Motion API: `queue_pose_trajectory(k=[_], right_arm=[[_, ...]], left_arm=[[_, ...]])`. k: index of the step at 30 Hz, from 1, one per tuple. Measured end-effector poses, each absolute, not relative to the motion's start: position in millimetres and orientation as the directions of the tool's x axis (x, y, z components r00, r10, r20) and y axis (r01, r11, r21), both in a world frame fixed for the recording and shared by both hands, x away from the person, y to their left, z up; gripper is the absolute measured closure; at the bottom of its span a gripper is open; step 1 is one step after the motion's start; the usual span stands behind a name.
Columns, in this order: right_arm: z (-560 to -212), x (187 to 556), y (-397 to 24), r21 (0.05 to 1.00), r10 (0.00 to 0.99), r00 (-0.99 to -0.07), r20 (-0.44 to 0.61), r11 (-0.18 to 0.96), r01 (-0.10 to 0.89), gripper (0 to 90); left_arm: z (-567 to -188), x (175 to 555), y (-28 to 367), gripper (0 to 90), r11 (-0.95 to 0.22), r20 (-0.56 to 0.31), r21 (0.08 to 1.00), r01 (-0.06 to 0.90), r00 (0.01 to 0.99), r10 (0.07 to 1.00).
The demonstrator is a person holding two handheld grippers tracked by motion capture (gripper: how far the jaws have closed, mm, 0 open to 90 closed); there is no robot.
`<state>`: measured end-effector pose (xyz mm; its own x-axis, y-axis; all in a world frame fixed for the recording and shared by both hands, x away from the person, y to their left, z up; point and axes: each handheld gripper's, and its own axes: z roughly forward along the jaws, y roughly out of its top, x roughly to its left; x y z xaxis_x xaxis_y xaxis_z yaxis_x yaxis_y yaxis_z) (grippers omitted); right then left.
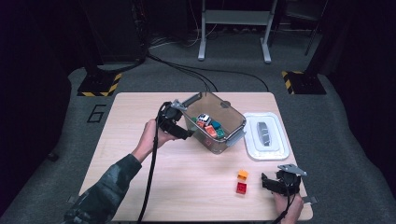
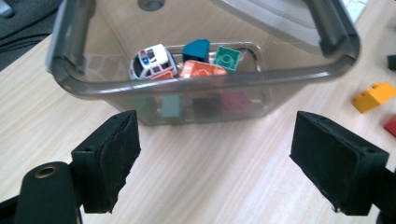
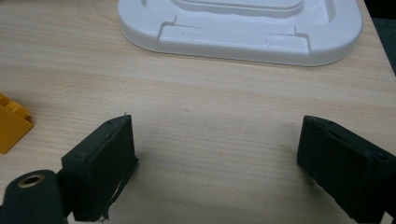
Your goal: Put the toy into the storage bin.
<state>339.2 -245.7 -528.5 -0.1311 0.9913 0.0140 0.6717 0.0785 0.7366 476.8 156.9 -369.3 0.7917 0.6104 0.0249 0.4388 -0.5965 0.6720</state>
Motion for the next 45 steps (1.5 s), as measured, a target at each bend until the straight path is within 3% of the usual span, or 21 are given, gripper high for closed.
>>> queue_pose_trajectory(k=[16, 45], right_arm=[[-528.5, 339.2, -245.8, 0.737, 0.991, -0.131, 0.013, 0.079, 0.671, 10.5], [-528.5, 339.2, -245.8, 0.737, 0.991, -0.13, 0.013, 0.079, 0.672, 10.5]], left_arm=[[-411.7, 433.9, 145.7, 14.0, -0.594, -0.014, 0.696, 0.404, 0.834, 0.551], [-460.0, 407.6, 94.2, 13.6, -0.622, -0.086, 0.693, 0.364, 0.898, 0.431]])
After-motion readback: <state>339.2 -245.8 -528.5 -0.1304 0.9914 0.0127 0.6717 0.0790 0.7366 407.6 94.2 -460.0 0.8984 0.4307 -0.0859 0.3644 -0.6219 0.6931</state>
